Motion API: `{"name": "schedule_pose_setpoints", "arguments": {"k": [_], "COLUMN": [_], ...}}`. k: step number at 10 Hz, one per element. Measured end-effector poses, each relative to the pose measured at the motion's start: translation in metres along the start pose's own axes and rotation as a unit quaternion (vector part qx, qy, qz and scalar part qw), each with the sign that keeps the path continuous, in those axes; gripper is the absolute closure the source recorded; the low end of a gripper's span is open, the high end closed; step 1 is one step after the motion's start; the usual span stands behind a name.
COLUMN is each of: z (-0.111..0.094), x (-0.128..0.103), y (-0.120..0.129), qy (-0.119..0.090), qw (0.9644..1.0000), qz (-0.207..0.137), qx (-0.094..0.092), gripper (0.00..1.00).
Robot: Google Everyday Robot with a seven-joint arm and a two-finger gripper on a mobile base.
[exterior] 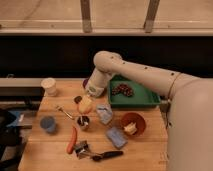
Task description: Place apple in table surface
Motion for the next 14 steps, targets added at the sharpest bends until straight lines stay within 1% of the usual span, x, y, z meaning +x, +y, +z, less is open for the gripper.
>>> {"name": "schedule_pose_setpoints", "arguments": {"k": [3,4,5,7,9,11,12,13,14], "z": [0.0,0.001,0.008,0.031,0.054,0.073,0.088,0.098,0.123], "x": [0.0,-0.001,-0.002,-0.017,-0.041,-0.054,-0.062,-0.065,-0.076], "y": [-0.001,-0.002,-0.001,0.012,0.04,0.059,0.068,0.072,0.084], "qy": [-0.001,0.0,0.009,0.03,0.046,0.057,0.065,0.07,0.079], "qw": [1.0,1.0,0.9999,0.9989,0.9965,0.9939,0.9919,0.9905,0.986], "qz": [0.0,-0.001,-0.006,-0.031,-0.064,-0.087,-0.099,-0.107,-0.127], "qx": [0.0,-0.003,-0.008,-0.017,-0.026,-0.037,-0.046,-0.052,-0.072], "gripper": [1.0,1.0,1.0,1.0,1.0,1.0,1.0,1.0,1.0]}}
